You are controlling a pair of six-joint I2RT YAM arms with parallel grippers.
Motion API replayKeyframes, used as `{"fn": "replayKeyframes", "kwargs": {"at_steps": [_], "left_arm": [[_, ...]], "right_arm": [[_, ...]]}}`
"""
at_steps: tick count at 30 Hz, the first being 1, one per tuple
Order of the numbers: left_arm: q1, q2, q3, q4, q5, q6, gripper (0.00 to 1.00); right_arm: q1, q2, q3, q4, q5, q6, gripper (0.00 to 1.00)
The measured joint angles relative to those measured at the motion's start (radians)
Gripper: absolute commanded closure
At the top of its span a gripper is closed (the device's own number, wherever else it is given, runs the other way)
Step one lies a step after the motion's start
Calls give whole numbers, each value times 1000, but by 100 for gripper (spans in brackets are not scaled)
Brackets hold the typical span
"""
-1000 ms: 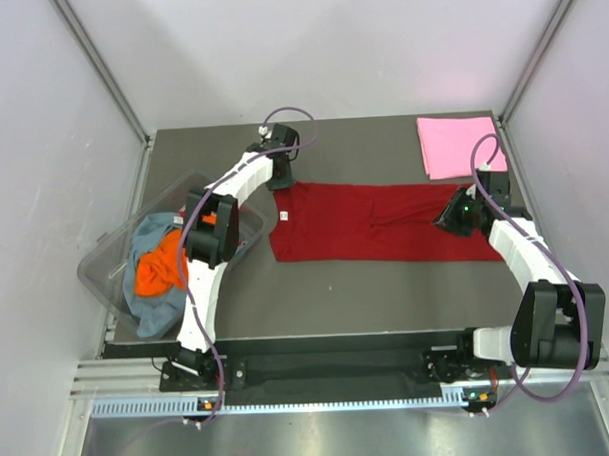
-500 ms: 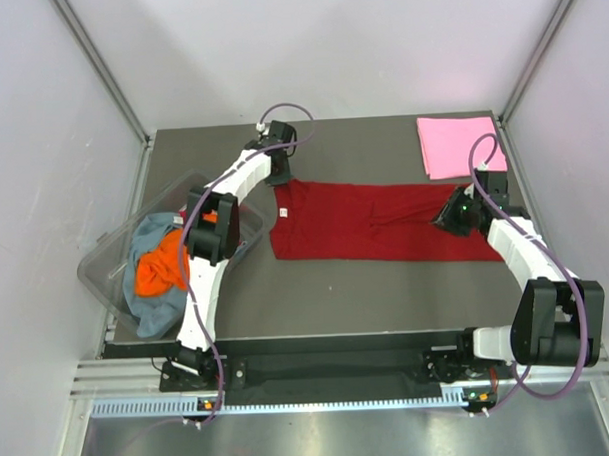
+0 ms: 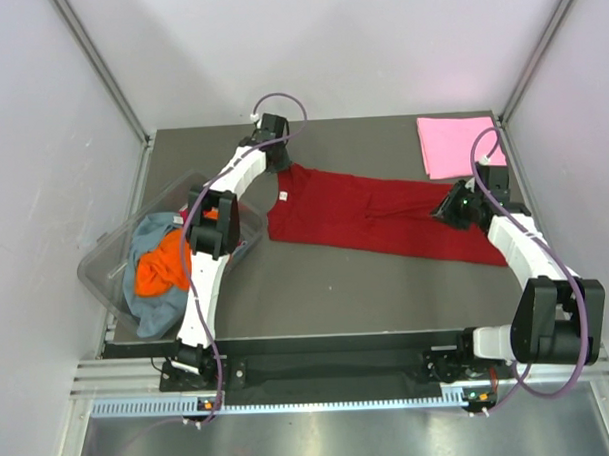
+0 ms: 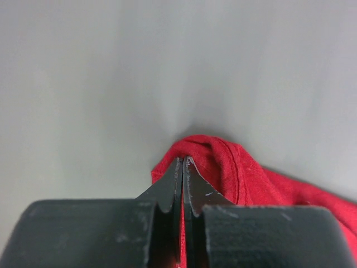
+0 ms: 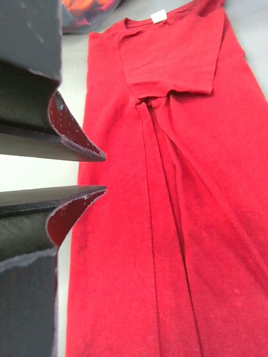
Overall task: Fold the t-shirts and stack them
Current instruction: Fold the tshirt
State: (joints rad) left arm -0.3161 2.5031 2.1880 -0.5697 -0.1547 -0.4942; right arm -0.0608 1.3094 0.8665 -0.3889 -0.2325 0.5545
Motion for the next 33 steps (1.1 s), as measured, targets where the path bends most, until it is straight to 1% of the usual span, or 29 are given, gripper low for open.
{"fn": "replayKeyframes", "kwargs": {"at_steps": [9,12,15,19,20,23,26,33], "left_arm": [[25,75,53,188,70,-53,100],[35,110,83,263,111,-80,100],[47,134,103,303,159,-94,100],[55,127,91,313,195,-100,84],[56,116,73,316,200,-99,79],[58,58,3,304,215,-91,73],[59,-26,-65,267,226,-78,72],[55,-245,-168,131,250,-27,69]], "right_arm": [[0,39,16,39,-10,14,75],[0,61,38,49,-10,14,75],[0,79,55,52,-11,13,75],[3,81,58,42,-15,6,75],[6,81,58,37,-16,6,75],[14,67,58,17,-17,4,75],[19,27,58,-8,-23,0,74],[32,-77,57,-43,-47,-3,73]]}}
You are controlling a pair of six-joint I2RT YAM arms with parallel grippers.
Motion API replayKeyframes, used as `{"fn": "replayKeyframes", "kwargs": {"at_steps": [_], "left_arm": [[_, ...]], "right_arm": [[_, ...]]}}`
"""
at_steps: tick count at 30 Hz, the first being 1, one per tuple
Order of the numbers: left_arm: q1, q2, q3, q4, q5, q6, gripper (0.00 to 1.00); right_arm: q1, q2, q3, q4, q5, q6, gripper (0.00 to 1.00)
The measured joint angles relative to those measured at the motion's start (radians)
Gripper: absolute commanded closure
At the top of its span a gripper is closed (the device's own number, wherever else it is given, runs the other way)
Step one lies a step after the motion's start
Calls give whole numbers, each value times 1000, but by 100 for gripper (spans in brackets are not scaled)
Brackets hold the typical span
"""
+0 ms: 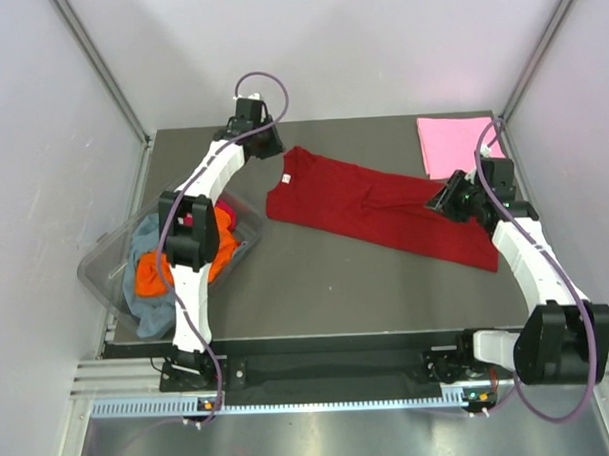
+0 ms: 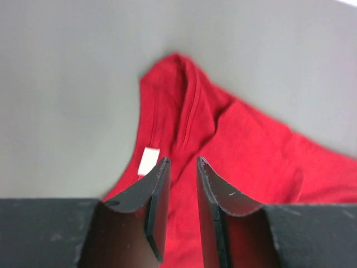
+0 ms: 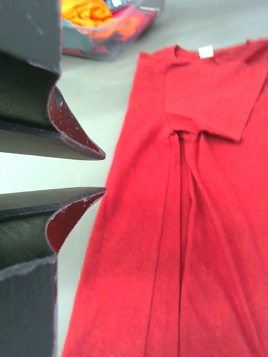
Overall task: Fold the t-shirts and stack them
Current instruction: Fold the tshirt
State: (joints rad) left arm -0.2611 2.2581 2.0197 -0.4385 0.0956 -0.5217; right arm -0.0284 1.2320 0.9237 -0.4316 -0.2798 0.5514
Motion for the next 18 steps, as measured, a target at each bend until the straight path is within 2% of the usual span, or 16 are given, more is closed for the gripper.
{"fn": "replayKeyframes", "kwargs": {"at_steps": [5,12,18], "left_arm": [[-43,-86,-119,-71,-65,34,71],[-153,-95,-304,-147,-121,19,74],[-156,-93,-341,-174,-166,0,77]], "right_arm": [[7,-59,0,-13,-19,0,72],[7,-72,-16,-24,-36,0,71],[7,-72,-29,-29,-41,0,71]]}}
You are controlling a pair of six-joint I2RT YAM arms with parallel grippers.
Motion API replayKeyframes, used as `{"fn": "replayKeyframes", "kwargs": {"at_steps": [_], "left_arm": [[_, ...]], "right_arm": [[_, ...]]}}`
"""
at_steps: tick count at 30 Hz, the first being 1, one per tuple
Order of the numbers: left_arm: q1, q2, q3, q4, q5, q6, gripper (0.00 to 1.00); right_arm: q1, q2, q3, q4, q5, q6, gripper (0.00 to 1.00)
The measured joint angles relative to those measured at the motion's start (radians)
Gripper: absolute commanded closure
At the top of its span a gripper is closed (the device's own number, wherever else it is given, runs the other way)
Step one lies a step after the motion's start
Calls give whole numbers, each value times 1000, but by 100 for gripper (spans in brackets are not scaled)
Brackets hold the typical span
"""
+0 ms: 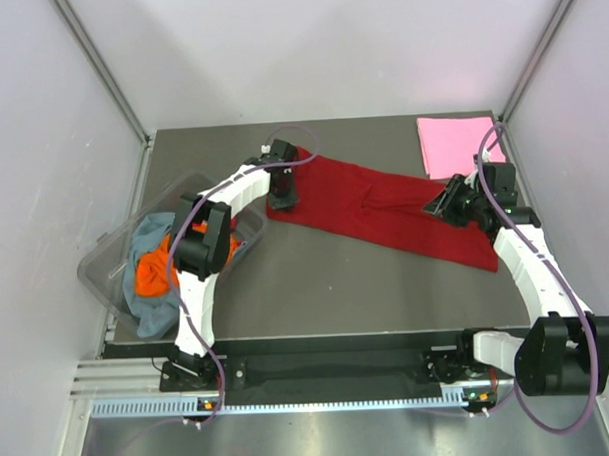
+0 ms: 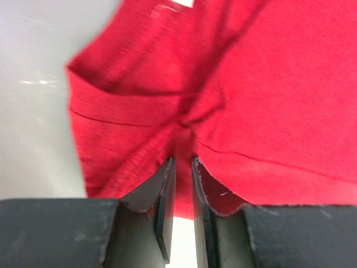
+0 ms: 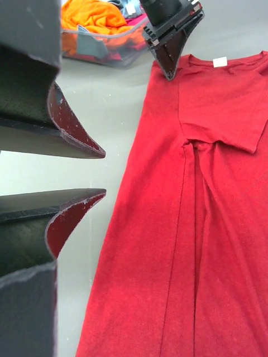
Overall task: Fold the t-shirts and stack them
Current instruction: Fold the tshirt
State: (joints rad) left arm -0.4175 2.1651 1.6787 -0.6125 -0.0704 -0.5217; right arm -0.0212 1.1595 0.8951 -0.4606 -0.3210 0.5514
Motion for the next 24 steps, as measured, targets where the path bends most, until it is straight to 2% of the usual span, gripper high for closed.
{"fn": "replayKeyframes", "kwargs": {"at_steps": [10,18,24], "left_arm": [[-2,69,104,-71,-98,-23,78],[0,165,271,-163,-142,-26,76],[11,208,338,-159,-167,-25,77]], "right_arm": [[1,14,-6,19,-3,0,71],[1,51,-19,50,0,3,70],[1,76,-19,60,14,3,70]]}}
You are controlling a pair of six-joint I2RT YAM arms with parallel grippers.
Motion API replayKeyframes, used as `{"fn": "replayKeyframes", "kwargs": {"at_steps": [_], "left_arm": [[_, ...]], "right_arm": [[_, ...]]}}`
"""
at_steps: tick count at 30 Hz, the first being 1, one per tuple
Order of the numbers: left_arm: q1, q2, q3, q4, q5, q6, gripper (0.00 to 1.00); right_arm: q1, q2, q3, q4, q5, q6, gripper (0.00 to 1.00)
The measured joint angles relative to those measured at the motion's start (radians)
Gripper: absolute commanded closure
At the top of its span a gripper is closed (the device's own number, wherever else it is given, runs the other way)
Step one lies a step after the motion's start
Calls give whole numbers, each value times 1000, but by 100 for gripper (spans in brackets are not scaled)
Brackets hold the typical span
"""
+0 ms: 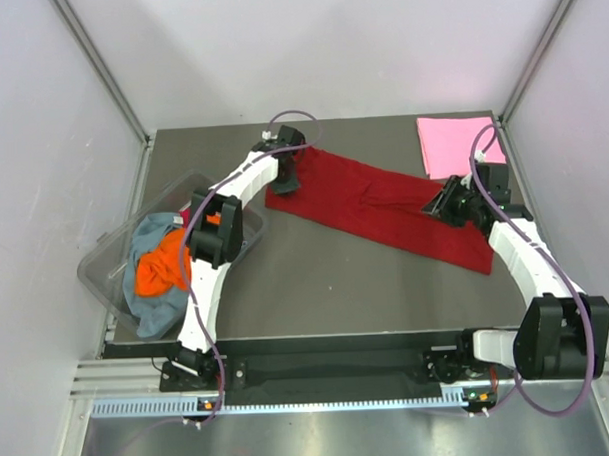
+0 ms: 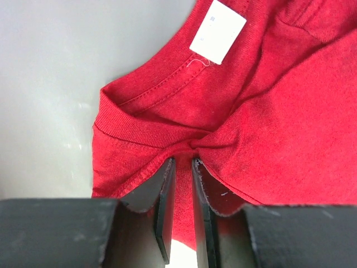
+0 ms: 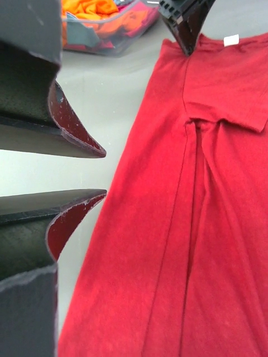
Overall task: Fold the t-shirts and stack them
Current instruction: Fold the tshirt
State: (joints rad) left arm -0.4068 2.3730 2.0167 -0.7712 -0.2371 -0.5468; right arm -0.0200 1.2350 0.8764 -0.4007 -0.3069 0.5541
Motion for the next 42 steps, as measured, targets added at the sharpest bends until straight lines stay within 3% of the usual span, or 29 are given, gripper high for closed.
{"fn": "replayKeyframes", "kwargs": {"at_steps": [13,25,32,37,42], "left_arm": [[57,163,247,98,10,33,75],[95,183,250,234,111,71,71],[99,66,73,276,160,82,69],[90,-12,33,262,233,82,69],[22,-170,-36,243,267,89,68]], "right_arm": [[2,167,5,-15,69,-44,70],[82,218,72,-218,209,-164,68],[104,183,74,-328,275,-215,66],[109,186,74,-394,335,-237,61],[109,225,74,-408,363,-262,58]]}}
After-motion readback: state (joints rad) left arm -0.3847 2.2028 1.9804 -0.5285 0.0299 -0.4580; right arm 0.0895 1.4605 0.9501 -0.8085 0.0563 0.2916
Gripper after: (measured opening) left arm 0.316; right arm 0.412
